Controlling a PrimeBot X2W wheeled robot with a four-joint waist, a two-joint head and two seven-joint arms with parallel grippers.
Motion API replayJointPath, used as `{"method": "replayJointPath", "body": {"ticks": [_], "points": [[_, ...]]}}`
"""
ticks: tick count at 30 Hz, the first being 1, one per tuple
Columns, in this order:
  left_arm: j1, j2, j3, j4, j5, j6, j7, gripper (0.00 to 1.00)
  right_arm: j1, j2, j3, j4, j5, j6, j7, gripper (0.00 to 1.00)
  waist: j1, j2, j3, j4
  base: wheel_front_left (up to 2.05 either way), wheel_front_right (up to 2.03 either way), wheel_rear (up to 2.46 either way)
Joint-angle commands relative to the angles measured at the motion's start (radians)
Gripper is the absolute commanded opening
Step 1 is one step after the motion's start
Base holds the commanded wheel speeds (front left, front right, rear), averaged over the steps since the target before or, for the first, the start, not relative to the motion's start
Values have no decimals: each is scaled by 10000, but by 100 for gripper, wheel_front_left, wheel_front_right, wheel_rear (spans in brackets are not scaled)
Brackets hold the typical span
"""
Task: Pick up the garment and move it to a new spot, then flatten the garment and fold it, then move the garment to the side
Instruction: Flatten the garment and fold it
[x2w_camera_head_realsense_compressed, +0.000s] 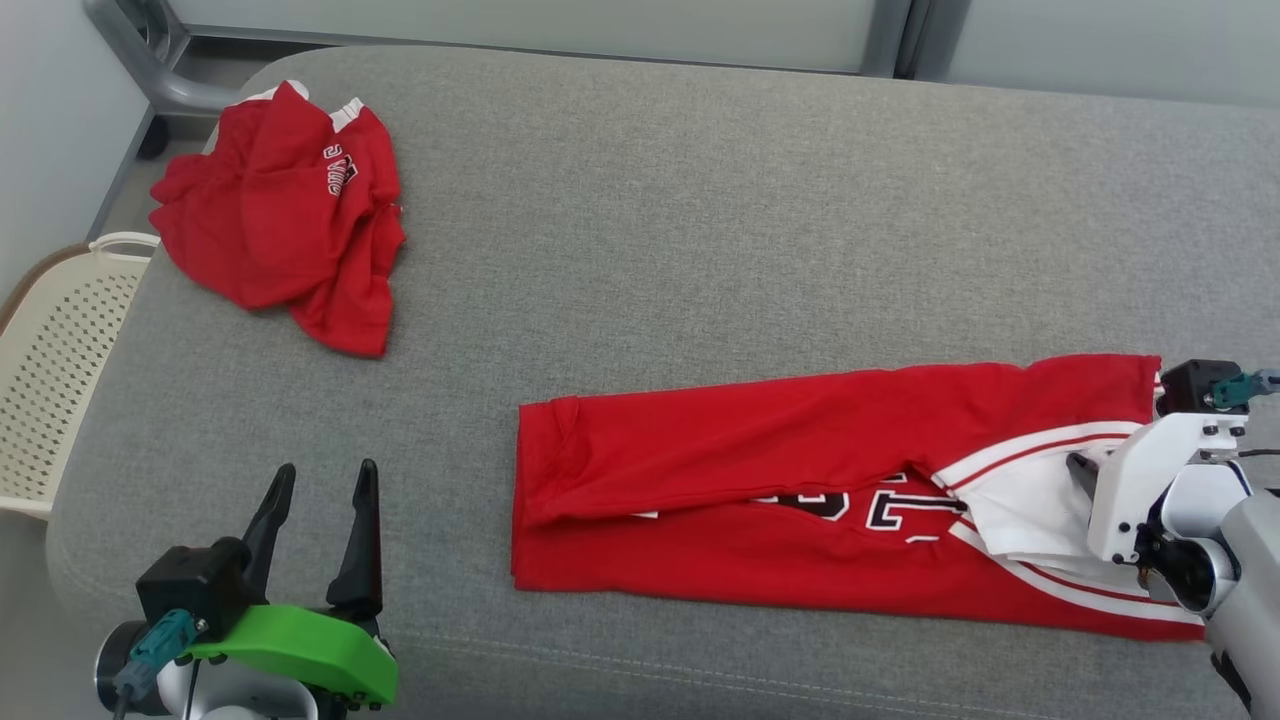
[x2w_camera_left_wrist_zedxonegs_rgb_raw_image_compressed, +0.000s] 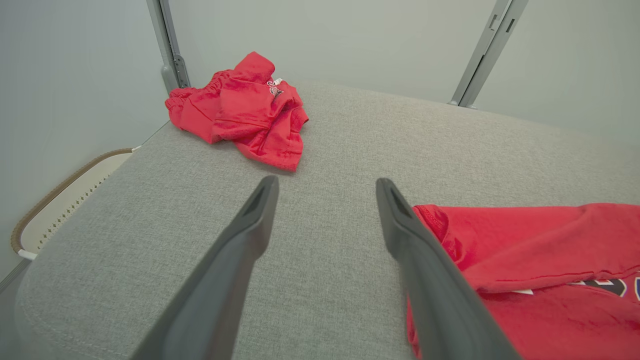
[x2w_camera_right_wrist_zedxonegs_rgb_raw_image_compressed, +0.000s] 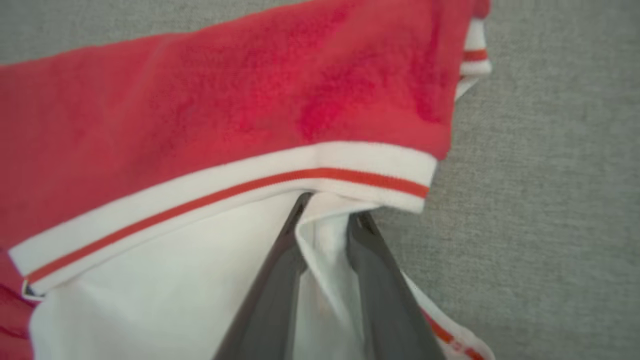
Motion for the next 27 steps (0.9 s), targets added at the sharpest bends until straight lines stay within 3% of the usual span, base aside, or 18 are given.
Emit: {"method": "replayJointPath", "body": {"ticks": [1, 9, 22, 27], "points": [[-110, 36, 51, 18, -13, 57, -60, 100, 156, 116, 256, 269, -194, 18, 11, 0, 0, 0, 12, -25, 0, 0, 0], [-14, 31, 136, 56, -46, 70, -102, 100, -430, -36, 336, 565, -163, -1, -504, 0, 0, 0, 24, -266, 0, 0, 0], [-30, -78, 104, -68, 105, -45, -166, 100, -829, -1962, -132, 76, 113, 6, -245, 0, 0, 0, -84, -1578, 0, 0, 0], [-103, -105, 100, -51, 119, -66, -177, 100, -673, -2157, -391, -274, 401, 9, -64, 0, 0, 0, -78, -1997, 0, 0, 0]]}}
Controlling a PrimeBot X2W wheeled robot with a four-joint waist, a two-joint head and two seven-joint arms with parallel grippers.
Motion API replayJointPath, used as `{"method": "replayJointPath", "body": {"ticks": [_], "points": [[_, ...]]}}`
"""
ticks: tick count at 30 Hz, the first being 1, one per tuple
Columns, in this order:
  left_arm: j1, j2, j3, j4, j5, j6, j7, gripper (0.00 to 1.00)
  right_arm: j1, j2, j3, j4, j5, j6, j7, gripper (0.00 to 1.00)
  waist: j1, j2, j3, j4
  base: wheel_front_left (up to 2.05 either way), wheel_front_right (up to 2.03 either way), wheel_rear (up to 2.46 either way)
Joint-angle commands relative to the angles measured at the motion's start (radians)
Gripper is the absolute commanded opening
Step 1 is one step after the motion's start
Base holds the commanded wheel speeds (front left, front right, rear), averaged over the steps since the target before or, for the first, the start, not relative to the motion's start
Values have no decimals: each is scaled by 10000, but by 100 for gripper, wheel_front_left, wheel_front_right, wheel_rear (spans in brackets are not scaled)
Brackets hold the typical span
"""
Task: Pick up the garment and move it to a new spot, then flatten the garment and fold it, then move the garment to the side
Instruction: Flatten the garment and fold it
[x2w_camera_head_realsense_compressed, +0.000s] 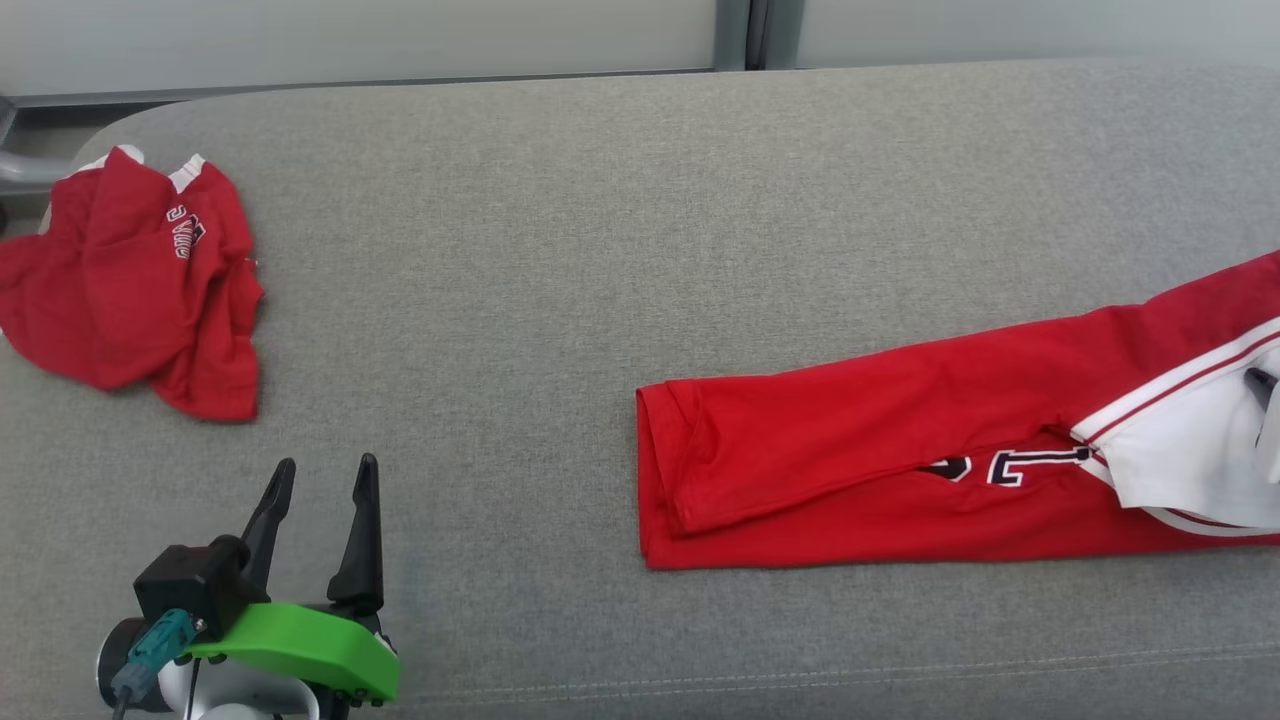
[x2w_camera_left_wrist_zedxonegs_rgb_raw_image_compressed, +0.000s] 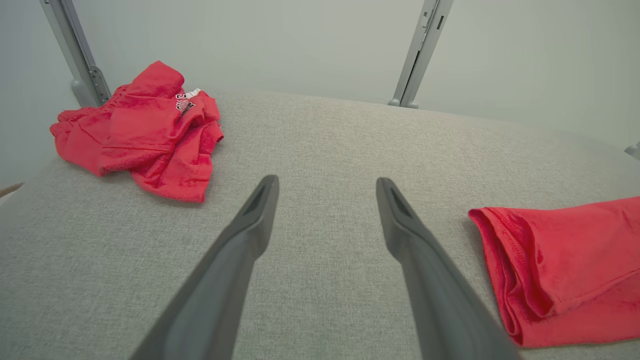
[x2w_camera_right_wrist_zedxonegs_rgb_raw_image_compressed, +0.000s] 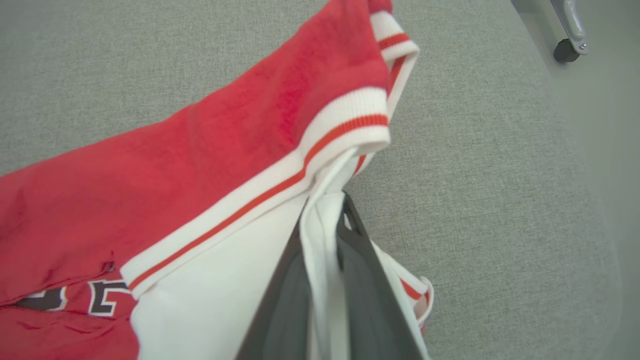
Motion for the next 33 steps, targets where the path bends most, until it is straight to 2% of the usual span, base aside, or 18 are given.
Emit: {"method": "replayJointPath", "body": {"ticks": [1, 6, 12, 16, 21, 27, 33], "points": [[-122, -12, 0, 8, 93, -37, -69, 100, 104, 75, -39, -172, 123, -18, 77, 0, 0, -1, -22, -300, 0, 0, 0], [-112, -36, -21, 12, 111, 7, -77, 100, 345, 334, 189, -1288, 401, -18, 403, 0, 0, -1, -97, -569, 0, 0, 0], [-46, -67, -58, 32, 74, 33, -81, 100, 860, 483, 617, -3368, 738, -16, 1165, 0, 0, -1, -270, -722, 0, 0, 0], [-6, -99, -37, 33, 34, 14, -95, 100, 1107, 608, 715, -4770, 741, -16, 1748, 0, 0, -1, -405, -720, 0, 0, 0], [35, -175, -39, 80, 23, -70, -79, 100, 1323, 1075, 791, -6023, 600, -15, 2563, 0, 0, -1, -587, -537, 0, 0, 0], [168, -395, -119, 251, 25, -263, -112, 100, 1447, 1940, 999, -6789, 270, -12, 3472, 0, 0, -1, -827, -182, 0, 0, 0], [220, -619, -220, 477, 90, -432, -133, 100, 1392, 3090, 1170, -6620, -200, -12, 3781, 0, 0, -1, -1050, 257, 0, 0, 0]]}}
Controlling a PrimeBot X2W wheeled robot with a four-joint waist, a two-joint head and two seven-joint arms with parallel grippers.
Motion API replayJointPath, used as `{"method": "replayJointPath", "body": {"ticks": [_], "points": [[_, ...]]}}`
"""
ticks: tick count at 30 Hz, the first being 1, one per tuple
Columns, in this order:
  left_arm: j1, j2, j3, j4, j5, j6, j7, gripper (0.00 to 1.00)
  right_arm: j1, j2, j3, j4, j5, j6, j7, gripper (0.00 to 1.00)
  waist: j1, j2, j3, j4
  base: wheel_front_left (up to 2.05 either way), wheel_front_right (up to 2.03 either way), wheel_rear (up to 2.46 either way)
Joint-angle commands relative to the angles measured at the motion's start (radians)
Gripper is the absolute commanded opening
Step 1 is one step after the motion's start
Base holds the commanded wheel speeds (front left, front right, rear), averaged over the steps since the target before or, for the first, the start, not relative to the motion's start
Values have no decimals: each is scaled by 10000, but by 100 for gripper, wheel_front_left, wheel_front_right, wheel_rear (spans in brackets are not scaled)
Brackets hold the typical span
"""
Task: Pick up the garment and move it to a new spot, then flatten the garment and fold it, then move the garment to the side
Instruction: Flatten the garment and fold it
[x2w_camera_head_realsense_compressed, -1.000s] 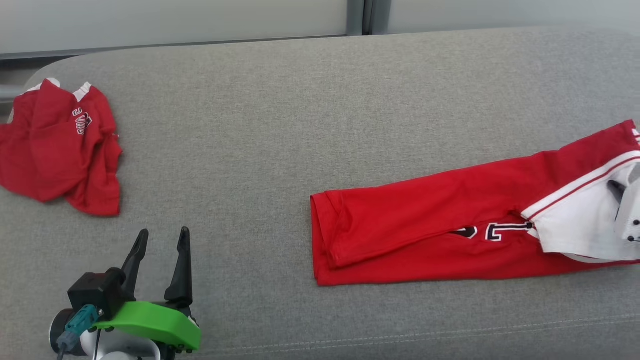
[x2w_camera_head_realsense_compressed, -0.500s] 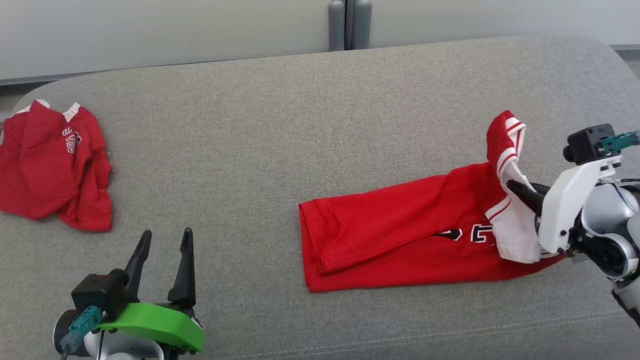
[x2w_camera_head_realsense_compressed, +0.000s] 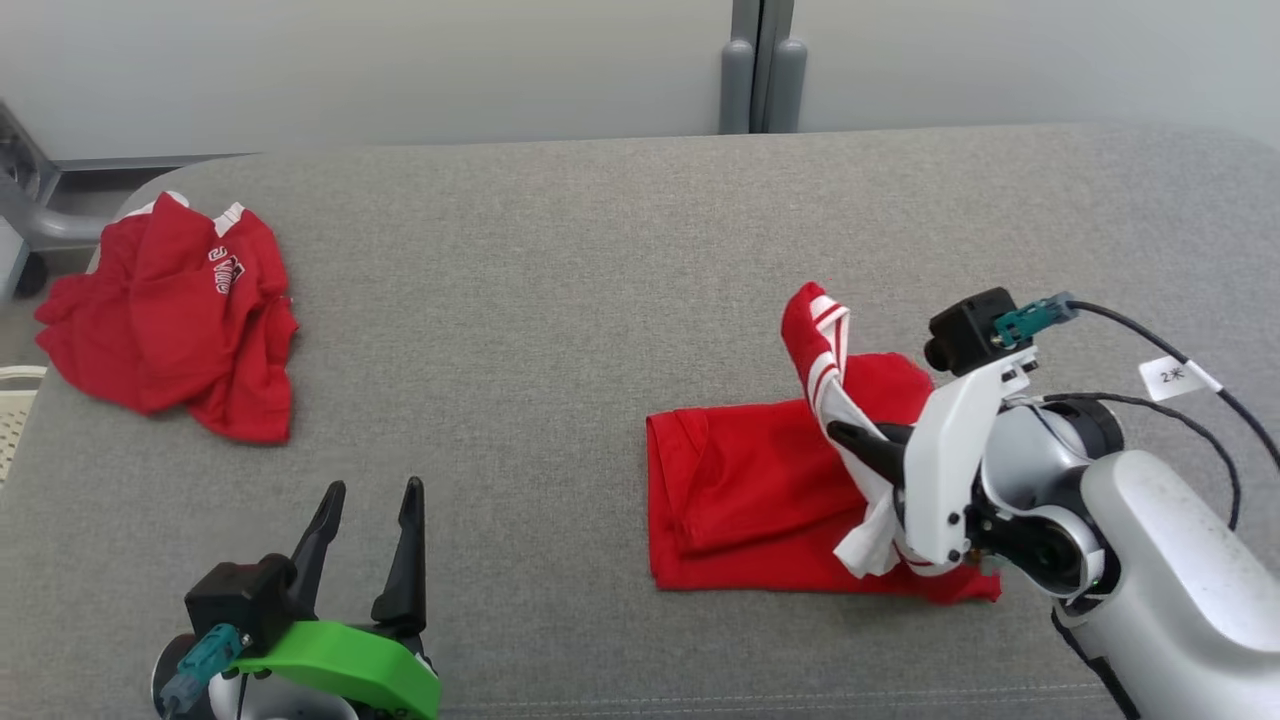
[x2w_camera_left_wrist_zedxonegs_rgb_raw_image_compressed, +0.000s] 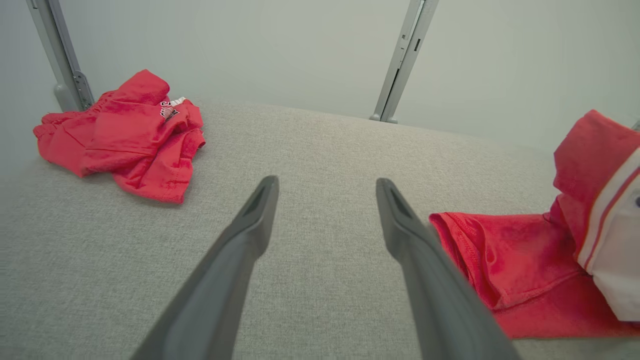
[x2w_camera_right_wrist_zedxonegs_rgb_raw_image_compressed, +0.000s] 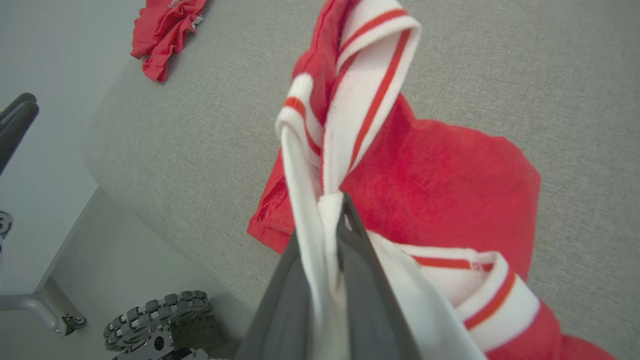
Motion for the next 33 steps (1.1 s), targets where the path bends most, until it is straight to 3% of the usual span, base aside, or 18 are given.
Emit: {"method": "replayJointPath", "body": {"ticks": [1, 14, 22, 23, 25, 26, 33], "points": [[112, -1, 4, 57, 58, -45, -47, 100, 78, 66, -1, 56, -118, -4, -30, 0, 0, 0, -149, 215, 0, 0, 0], [-188, -295, -223, 374, 214, -334, -62, 100, -629, 1794, 223, 2784, -1063, -2, -448, 0, 0, 0, -259, 1047, 0, 0, 0], [-425, -497, -372, 603, 270, -487, -60, 100, -1407, 2402, 126, 4758, -1808, -2, -1263, 0, 0, 0, -133, 1411, 0, 0, 0], [-455, -517, -388, 635, 279, -511, -61, 100, -1508, 2459, 111, 5027, -1880, -2, -1289, 4, 0, 0, -110, 1443, 0, 0, 0], [-525, -547, -402, 679, 275, -554, -63, 100, -1706, 2561, 42, 5462, -1997, -2, -1458, 58, 0, 0, -76, 1485, 0, 0, 0], [-546, -560, -407, 695, 281, -553, -64, 100, -1795, 2614, 47, 5637, -2042, -2, -1540, 100, 0, 0, -65, 1500, 0, 0, 0], [-448, -546, -336, 784, 266, -527, -69, 100, -2437, 2902, 22, 6093, -1672, -2, -1974, 100, 0, 0, -109, 1290, 0, 0, 0]]}}
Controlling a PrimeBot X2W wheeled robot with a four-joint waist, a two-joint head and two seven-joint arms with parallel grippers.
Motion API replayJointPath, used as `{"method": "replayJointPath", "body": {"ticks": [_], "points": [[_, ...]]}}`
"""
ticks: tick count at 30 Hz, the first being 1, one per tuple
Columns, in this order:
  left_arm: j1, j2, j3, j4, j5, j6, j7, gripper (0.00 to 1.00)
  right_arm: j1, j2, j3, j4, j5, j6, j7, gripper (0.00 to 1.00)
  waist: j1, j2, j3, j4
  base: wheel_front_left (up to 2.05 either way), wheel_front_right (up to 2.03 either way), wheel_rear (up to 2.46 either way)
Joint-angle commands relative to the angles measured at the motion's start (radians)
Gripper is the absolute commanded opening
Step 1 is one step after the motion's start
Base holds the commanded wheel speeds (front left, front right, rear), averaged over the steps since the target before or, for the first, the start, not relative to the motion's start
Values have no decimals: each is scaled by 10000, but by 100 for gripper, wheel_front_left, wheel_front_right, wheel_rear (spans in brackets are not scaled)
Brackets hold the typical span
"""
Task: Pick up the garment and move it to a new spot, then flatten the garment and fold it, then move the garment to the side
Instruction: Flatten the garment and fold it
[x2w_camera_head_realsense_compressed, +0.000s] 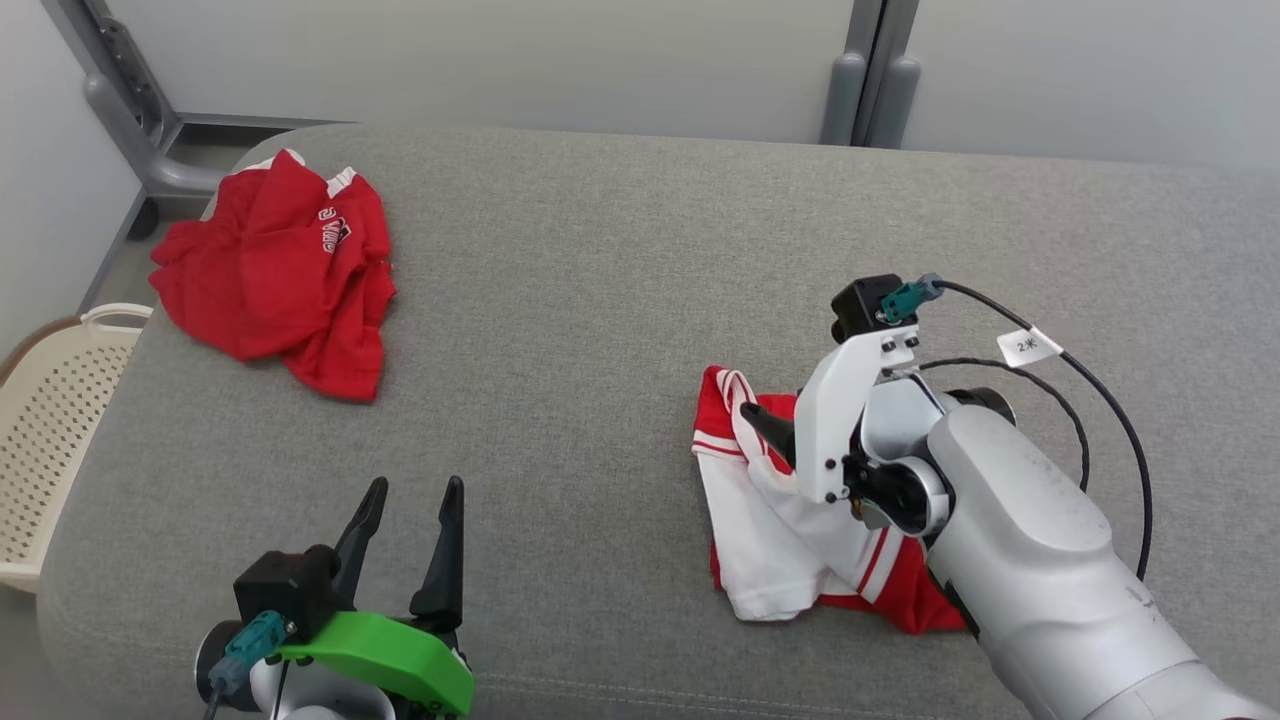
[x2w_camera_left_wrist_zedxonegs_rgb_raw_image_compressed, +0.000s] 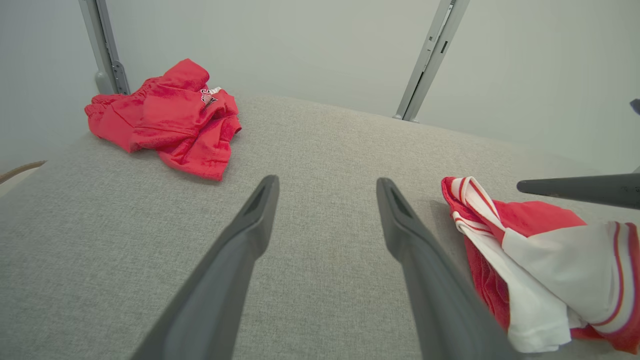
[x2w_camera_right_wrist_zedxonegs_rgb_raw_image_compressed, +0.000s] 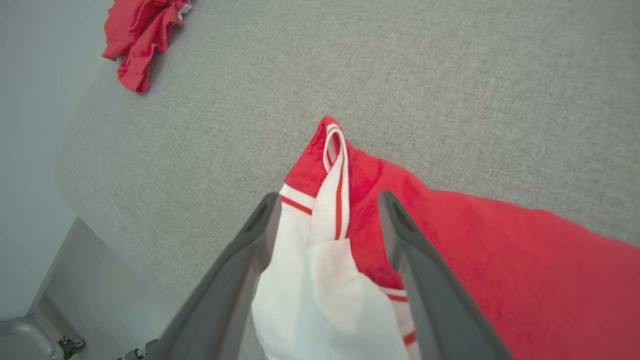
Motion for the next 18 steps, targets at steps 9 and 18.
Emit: {"method": "replayJointPath", "body": {"ticks": [9, 18], "points": [[56, 43, -47, -123, 88, 64, -45, 100, -783, -591, 123, -659, 624, 0, -260, 100, 0, 0, -167, -674, 0, 0, 0], [171, 60, -126, -297, 109, 156, 18, 100, 89, -2371, 323, -2086, 1195, 0, -725, 100, 0, 0, -214, -1064, 0, 0, 0]]}}
